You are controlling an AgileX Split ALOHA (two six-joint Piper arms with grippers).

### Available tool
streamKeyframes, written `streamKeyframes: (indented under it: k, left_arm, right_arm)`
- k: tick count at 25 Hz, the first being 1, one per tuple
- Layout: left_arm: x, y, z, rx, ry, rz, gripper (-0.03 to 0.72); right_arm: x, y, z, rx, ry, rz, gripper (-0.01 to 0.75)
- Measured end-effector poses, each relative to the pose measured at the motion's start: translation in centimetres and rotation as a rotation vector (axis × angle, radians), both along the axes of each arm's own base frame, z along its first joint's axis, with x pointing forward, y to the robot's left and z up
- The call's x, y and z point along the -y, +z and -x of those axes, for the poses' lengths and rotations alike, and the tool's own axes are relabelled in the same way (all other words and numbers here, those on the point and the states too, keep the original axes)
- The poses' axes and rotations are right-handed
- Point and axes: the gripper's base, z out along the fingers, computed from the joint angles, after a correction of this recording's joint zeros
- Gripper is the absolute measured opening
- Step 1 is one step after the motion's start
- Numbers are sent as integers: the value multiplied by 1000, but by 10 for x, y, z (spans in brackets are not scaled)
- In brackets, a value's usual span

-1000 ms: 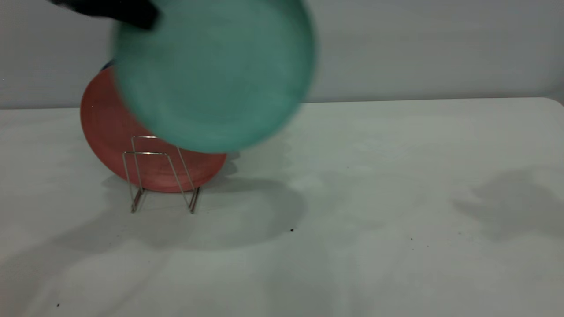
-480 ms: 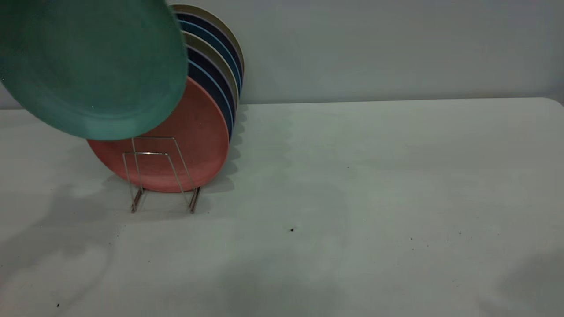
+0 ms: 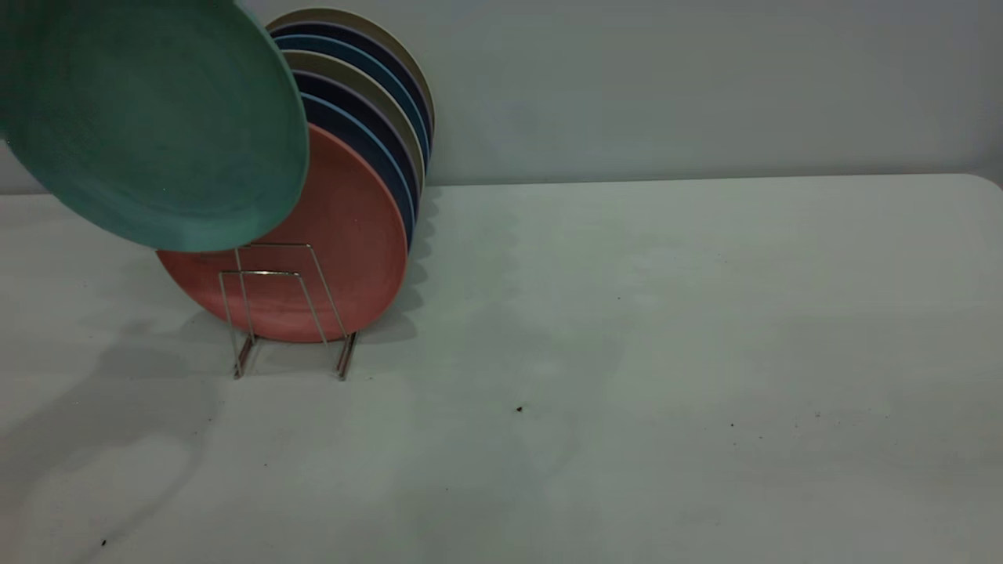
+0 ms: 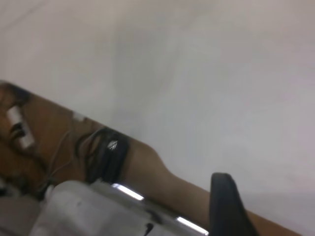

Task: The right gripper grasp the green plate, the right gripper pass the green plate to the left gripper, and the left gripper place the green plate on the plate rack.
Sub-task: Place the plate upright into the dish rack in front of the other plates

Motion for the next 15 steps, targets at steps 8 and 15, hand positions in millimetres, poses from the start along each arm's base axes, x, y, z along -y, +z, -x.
streamKeyframes:
  k: [8,15]
  left_arm:
    - [24,-9,-7,48,-74,-131,38]
    - [42,-9,-6,59,-123,-137,38]
  right_arm:
    - [1,-1,54,195,-134,102,443]
    - [5,-3,76,307,-180,201,443]
